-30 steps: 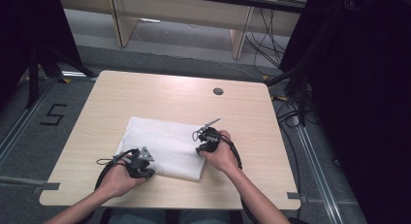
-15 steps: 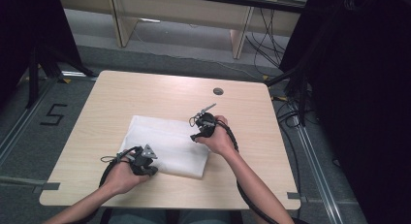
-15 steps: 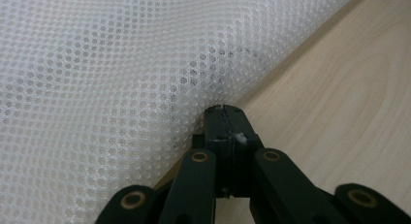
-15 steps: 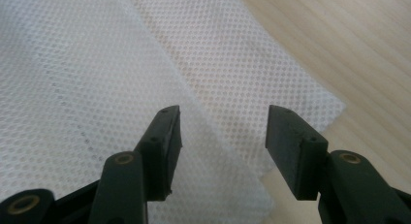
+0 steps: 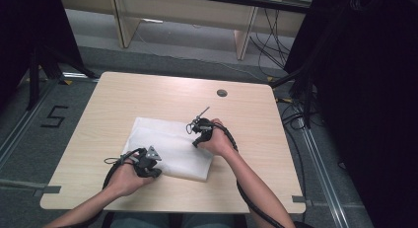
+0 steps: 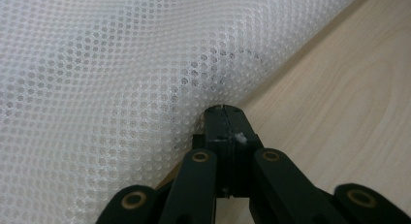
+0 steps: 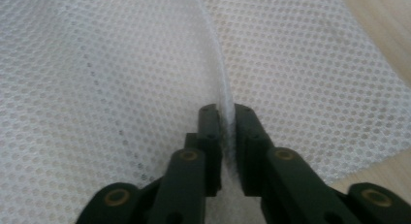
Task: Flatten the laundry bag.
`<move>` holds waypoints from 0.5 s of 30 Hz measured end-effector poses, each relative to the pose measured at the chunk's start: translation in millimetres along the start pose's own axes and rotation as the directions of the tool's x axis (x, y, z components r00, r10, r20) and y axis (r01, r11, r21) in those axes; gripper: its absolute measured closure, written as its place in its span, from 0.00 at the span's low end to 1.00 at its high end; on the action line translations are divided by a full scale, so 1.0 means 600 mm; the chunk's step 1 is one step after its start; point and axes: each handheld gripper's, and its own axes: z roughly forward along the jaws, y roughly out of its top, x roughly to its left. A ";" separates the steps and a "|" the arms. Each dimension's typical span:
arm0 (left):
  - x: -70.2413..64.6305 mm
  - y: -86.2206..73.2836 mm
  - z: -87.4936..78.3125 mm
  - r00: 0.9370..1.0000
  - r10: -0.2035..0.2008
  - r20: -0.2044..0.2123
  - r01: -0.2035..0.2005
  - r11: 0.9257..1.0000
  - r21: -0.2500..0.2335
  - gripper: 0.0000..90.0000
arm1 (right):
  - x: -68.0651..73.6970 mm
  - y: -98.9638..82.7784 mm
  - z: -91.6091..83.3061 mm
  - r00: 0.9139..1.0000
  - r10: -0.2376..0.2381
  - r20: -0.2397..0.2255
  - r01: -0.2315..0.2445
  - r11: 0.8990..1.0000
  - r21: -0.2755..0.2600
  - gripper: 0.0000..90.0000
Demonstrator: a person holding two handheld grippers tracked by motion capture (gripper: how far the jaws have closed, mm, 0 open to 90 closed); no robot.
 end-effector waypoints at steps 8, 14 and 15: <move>0.003 0.011 0.009 1.000 -0.014 -0.005 0.014 1.000 -0.006 1.00 | 0.008 0.010 -0.034 0.997 -0.046 0.068 0.049 0.998 -0.039 0.99; 0.009 0.021 0.012 1.000 -0.010 -0.014 0.010 0.999 -0.031 1.00 | 0.023 0.015 -0.071 0.995 -0.053 0.082 0.061 0.993 -0.102 0.99; 0.010 0.021 0.014 1.000 -0.021 -0.018 0.020 0.999 -0.039 1.00 | 0.026 0.016 -0.077 0.994 -0.059 0.090 0.070 0.991 -0.116 0.99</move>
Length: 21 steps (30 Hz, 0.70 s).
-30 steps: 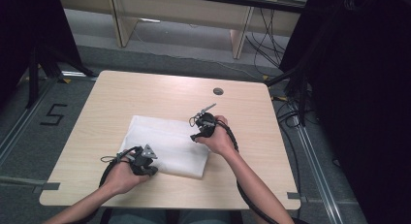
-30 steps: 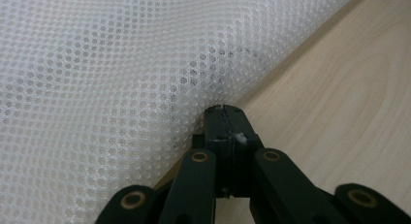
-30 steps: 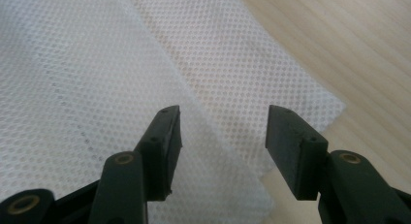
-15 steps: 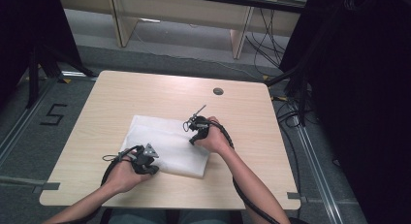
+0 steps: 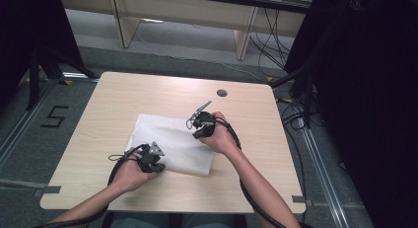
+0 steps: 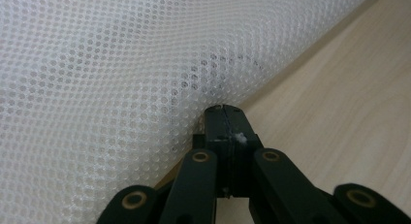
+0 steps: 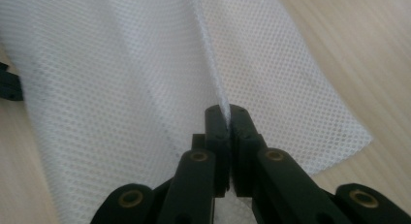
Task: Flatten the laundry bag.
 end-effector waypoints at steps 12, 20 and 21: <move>0.019 0.011 0.013 0.999 -0.037 -0.015 0.037 0.999 -0.024 1.00 | 0.033 0.003 -0.056 0.999 -0.044 0.011 0.045 0.992 -0.118 0.99; 0.030 0.023 0.021 0.997 -0.073 -0.031 0.071 0.996 -0.061 1.00 | 0.054 0.011 -0.087 0.998 -0.058 0.016 0.060 0.983 -0.171 0.99; 0.030 0.024 0.022 0.997 -0.073 -0.031 0.071 0.996 -0.059 1.00 | 0.061 0.011 -0.093 0.996 -0.078 0.033 0.082 0.979 -0.184 0.99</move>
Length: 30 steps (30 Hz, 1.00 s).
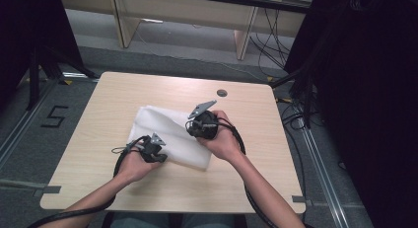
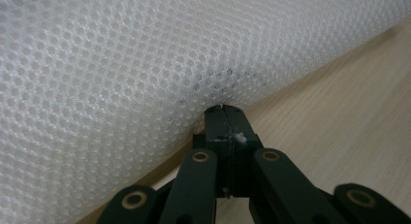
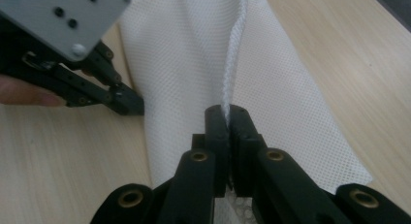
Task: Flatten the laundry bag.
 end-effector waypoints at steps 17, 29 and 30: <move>0.018 0.005 0.009 0.999 -0.040 -0.027 0.039 0.999 -0.020 1.00 | 0.043 -0.001 -0.021 0.998 -0.058 -0.019 0.057 0.998 -0.034 0.99; 0.018 0.007 0.009 0.998 -0.050 -0.026 0.049 0.998 -0.050 0.98 | 0.035 -0.018 -0.030 0.999 -0.036 0.001 0.036 0.999 -0.016 0.99; 0.023 0.005 -0.004 1.000 -0.015 -0.003 0.015 1.000 -0.018 0.94 | 0.032 -0.019 -0.028 0.998 -0.064 0.000 0.064 0.998 -0.026 0.99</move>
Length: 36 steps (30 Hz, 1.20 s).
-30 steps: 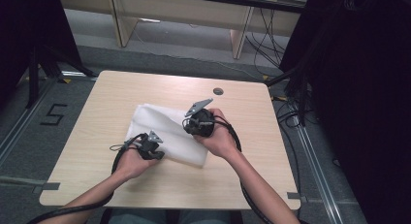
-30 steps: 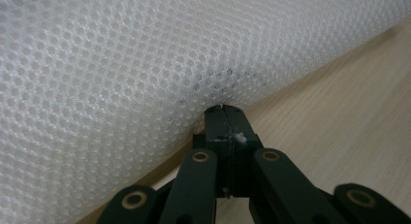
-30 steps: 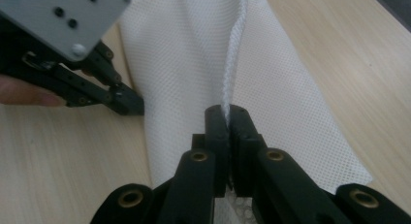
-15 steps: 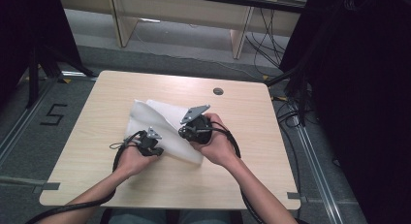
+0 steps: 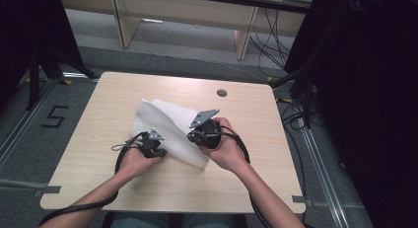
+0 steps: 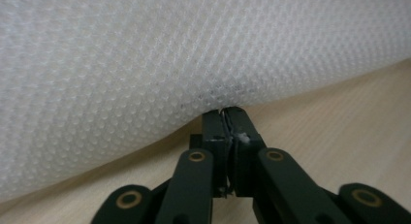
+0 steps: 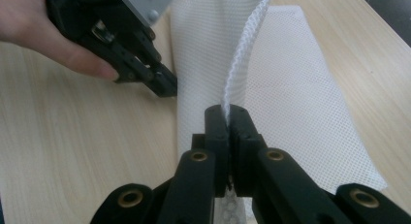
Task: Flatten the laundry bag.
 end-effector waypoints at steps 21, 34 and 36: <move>0.050 -0.113 -0.163 0.996 -0.077 -0.052 0.072 0.994 -0.088 0.89 | 0.020 -0.009 0.001 0.999 -0.024 -0.025 0.025 0.999 0.029 0.98; 0.081 -0.135 -0.189 0.987 -0.137 -0.081 0.128 0.987 -0.101 0.89 | 0.041 -0.011 0.002 0.999 -0.037 -0.039 0.038 0.999 0.036 0.98; 0.081 -0.136 -0.187 0.986 -0.139 -0.091 0.130 0.986 -0.106 0.89 | 0.045 -0.011 0.001 0.999 -0.025 -0.034 0.026 0.999 0.042 0.98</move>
